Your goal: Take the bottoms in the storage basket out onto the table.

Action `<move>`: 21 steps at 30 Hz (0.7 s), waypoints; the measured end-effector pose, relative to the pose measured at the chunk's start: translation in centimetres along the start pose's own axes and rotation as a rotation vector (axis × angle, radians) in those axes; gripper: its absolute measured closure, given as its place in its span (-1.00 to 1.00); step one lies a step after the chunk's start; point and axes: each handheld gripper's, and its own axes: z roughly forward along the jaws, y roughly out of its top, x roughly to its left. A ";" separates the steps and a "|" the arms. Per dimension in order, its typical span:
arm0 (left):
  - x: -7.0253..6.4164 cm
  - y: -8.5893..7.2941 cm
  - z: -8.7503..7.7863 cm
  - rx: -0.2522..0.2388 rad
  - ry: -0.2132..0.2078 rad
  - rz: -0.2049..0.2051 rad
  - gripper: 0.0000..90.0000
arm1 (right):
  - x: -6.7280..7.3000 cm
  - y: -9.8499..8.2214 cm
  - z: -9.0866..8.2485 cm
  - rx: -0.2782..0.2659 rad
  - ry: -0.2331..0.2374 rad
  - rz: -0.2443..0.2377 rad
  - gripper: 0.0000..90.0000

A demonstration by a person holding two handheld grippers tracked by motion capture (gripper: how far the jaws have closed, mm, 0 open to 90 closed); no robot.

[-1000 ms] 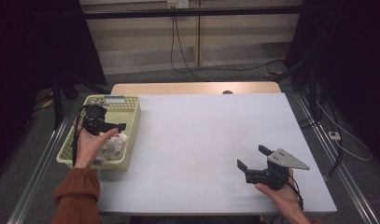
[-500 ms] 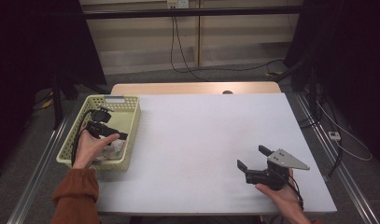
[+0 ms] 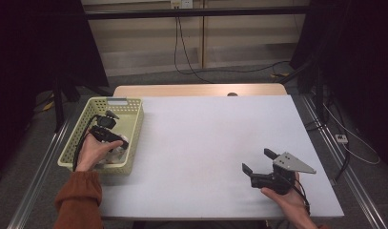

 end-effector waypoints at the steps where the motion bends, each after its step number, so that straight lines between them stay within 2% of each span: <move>1: 0.0 0.1 0.3 0.009 -0.001 -0.001 -0.83 | 0.0 0.0 0.0 0.001 0.000 0.001 -0.92; 2: 0.1 0.3 1.0 0.028 -0.005 -0.007 -0.82 | 0.0 0.0 0.1 0.002 0.000 -0.001 -0.92; 5: 0.3 0.5 1.5 0.043 -0.015 -0.026 -0.84 | 0.0 0.0 0.1 0.003 -0.001 0.000 -0.92; 9: 0.1 0.4 1.0 0.034 -0.037 -0.028 -0.52 | 0.0 0.0 0.1 0.004 0.002 -0.003 -0.92; 11: 0.1 0.4 1.0 0.035 -0.037 -0.027 -0.49 | 0.0 0.0 0.1 0.003 0.001 -0.001 -0.92; 13: 0.1 0.3 0.9 0.032 -0.037 -0.028 -0.35 | 0.1 0.0 0.0 0.002 0.002 -0.001 -0.92; 14: 0.0 0.3 0.8 0.033 -0.038 -0.030 -0.35 | 0.1 0.0 0.0 0.002 0.002 -0.001 -0.92; 19: -0.3 0.2 0.6 0.017 -0.061 -0.014 0.10 | 0.1 0.0 0.0 0.004 0.006 -0.001 -0.92; 20: -0.4 0.2 0.6 0.015 -0.067 -0.005 0.10 | 0.1 0.0 0.0 0.004 0.006 -0.001 -0.92; 21: -0.6 0.3 0.5 0.015 -0.079 0.011 0.27 | 0.1 0.0 0.0 0.005 0.006 -0.003 -0.92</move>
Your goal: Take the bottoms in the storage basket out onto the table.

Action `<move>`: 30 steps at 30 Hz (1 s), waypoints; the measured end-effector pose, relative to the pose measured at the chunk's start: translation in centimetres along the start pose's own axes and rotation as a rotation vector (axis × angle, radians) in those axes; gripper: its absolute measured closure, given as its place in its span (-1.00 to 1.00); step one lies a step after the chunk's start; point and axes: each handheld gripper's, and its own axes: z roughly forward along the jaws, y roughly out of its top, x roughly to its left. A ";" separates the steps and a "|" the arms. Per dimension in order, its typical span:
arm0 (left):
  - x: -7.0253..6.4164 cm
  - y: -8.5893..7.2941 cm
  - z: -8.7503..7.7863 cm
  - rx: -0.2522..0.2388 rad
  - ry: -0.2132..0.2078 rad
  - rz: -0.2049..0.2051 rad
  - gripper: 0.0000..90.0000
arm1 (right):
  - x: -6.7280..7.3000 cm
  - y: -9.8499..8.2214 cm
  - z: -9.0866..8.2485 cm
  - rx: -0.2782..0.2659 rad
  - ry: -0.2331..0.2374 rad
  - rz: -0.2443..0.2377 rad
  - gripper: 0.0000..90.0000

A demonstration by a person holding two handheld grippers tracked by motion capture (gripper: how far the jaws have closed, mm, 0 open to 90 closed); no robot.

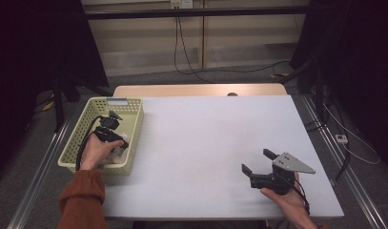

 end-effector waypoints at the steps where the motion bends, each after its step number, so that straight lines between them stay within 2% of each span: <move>1: 0.0 0.0 0.0 0.000 0.000 0.000 0.32 | 0.0 0.0 0.0 0.001 0.000 0.000 -0.92; 2: -0.4 0.1 0.0 0.001 0.009 0.024 0.38 | 0.0 0.0 0.0 0.001 -0.001 0.001 -0.92; 4: -0.6 0.1 0.0 -0.002 0.012 0.038 0.43 | 0.0 0.0 0.0 0.001 -0.001 0.001 -0.92; 6: -0.8 0.2 0.0 0.000 0.009 0.031 0.54 | 0.0 0.0 0.0 0.001 -0.002 0.002 -0.92; 7: -0.8 0.2 0.0 0.005 0.000 0.044 0.56 | 0.0 0.0 0.0 0.001 -0.001 0.002 -0.92; 8: -0.8 0.2 0.0 -0.001 0.001 0.027 0.57 | 0.0 0.0 0.0 0.001 -0.001 0.003 -0.92; 9: -0.8 0.2 0.0 -0.001 0.001 0.027 0.58 | -0.1 0.0 0.0 0.000 -0.001 0.003 -0.92; 10: -0.7 0.2 -0.1 0.000 0.002 0.045 0.58 | -0.1 0.0 0.0 0.000 -0.001 0.003 -0.92; 13: -0.7 0.1 -0.2 -0.011 -0.010 0.036 0.58 | -0.1 0.0 0.0 0.000 -0.001 0.002 -0.92; 14: -0.6 0.1 -0.3 -0.016 -0.004 0.055 0.58 | -0.1 0.0 0.0 0.000 -0.001 0.002 -0.92; 16: -0.6 0.1 -0.5 -0.026 0.000 0.053 0.58 | -0.1 0.0 0.0 0.000 -0.001 0.002 -0.92; 22: -0.5 0.0 -1.3 -0.109 0.016 0.036 0.58 | -0.1 0.0 0.0 -0.001 0.000 0.003 -0.92; 25: -0.4 -0.1 -1.7 -0.136 0.014 0.046 0.58 | -0.1 0.0 0.0 0.000 0.000 0.002 -0.92; 27: -0.4 -0.2 -2.1 -0.174 0.014 0.038 0.58 | -0.1 0.0 0.0 0.000 0.001 0.004 -0.92; 29: -0.3 -0.2 -2.6 -0.210 0.016 0.048 0.58 | -0.1 0.0 0.0 0.000 0.000 0.004 -0.92; 30: -0.3 -0.2 -2.6 -0.210 0.016 0.048 0.58 | -0.1 0.0 0.0 0.000 0.000 0.004 -0.92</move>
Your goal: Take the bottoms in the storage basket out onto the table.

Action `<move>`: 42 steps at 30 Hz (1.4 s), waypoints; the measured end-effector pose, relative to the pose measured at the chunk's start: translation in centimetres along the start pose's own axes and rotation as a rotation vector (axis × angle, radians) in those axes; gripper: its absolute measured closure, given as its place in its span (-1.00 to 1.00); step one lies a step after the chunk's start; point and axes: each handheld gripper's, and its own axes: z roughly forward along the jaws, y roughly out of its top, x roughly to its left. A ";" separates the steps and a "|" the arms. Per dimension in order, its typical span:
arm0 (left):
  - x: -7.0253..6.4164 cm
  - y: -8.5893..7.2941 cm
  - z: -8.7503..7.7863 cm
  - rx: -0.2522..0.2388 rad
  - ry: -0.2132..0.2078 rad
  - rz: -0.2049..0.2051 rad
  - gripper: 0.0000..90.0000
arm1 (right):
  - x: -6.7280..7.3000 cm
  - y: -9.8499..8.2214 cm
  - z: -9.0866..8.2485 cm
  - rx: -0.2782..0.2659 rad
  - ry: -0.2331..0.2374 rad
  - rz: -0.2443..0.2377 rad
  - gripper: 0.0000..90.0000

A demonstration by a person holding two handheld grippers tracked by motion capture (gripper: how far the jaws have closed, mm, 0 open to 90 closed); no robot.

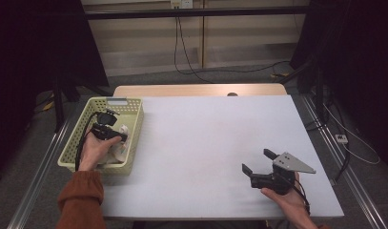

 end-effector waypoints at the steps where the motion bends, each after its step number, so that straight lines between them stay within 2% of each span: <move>1: 0.0 0.0 -0.2 -0.019 0.011 -0.006 0.58 | 0.0 0.0 0.0 -0.001 0.001 0.000 -0.92; 5: 0.2 -0.1 -0.7 -0.087 0.010 -0.023 0.58 | 0.0 0.0 0.0 -0.001 0.001 0.001 -0.92; 6: 0.2 -0.1 -0.7 -0.087 0.010 -0.023 0.58 | 0.0 0.0 0.0 -0.001 0.001 0.001 -0.92; 8: 0.2 -0.1 -1.0 -0.119 0.009 -0.039 0.58 | 0.0 0.0 -0.1 -0.001 0.001 0.001 -0.92; 13: 0.4 -0.2 -1.7 -0.184 0.027 -0.030 0.58 | 0.0 0.0 -0.1 -0.001 0.001 0.002 -0.92; 21: 0.6 -0.5 -2.9 -0.297 0.053 -0.049 0.58 | 0.0 0.0 -0.1 -0.002 0.002 0.000 -0.92; 28: 0.8 -0.7 -3.7 -0.384 0.072 -0.093 0.58 | 0.0 0.0 -0.1 -0.002 0.000 0.002 -0.92; 42: 0.4 -1.0 -5.1 -0.516 0.112 -0.078 0.58 | 0.0 0.0 -0.1 -0.002 0.001 0.003 -0.92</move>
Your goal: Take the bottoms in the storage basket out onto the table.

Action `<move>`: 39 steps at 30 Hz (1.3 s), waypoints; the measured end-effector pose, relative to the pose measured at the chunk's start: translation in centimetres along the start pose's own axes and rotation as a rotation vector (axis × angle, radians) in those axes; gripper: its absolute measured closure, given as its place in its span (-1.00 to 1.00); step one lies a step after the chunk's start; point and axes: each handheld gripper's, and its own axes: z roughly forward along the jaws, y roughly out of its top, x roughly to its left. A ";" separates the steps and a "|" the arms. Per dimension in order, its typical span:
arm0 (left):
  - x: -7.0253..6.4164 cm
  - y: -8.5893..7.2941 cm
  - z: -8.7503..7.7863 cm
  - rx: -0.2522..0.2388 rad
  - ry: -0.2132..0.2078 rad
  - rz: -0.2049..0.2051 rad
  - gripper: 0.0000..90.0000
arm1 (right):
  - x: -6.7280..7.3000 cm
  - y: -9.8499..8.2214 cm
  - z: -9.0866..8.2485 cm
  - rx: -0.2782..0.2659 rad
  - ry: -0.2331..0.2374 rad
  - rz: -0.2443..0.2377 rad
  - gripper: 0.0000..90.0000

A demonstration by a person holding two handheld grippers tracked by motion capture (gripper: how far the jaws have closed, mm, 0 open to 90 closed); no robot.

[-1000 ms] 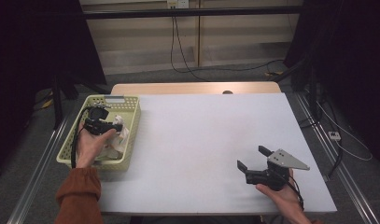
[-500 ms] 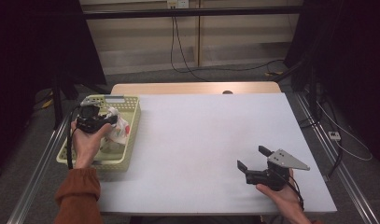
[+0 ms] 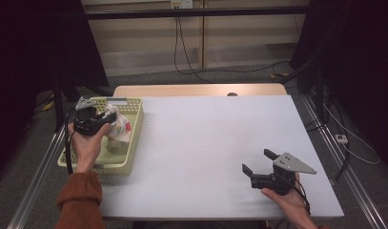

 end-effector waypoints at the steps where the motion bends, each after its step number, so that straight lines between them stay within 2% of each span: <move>1: 0.0 0.0 -0.1 -0.011 0.003 -0.003 0.58 | 0.0 0.0 0.0 0.000 0.000 -0.001 -0.92; 10: -0.3 0.3 -1.0 -0.109 0.002 0.001 0.58 | 0.0 0.0 0.0 -0.001 0.001 0.000 -0.92; 16: -0.4 0.5 -1.8 -0.171 0.019 -0.006 0.58 | 0.0 0.0 0.0 -0.001 0.000 0.000 -0.92; 25: -0.5 0.7 -2.8 -0.254 0.023 -0.004 0.58 | 0.0 0.0 0.0 -0.001 0.000 0.000 -0.92; 30: -0.8 0.9 -3.3 -0.288 0.030 0.001 0.58 | 0.0 0.0 0.0 -0.001 0.000 -0.001 -0.92; 39: -0.9 1.1 -4.1 -0.347 0.016 0.001 0.58 | 0.0 0.0 0.0 -0.001 0.000 0.000 -0.92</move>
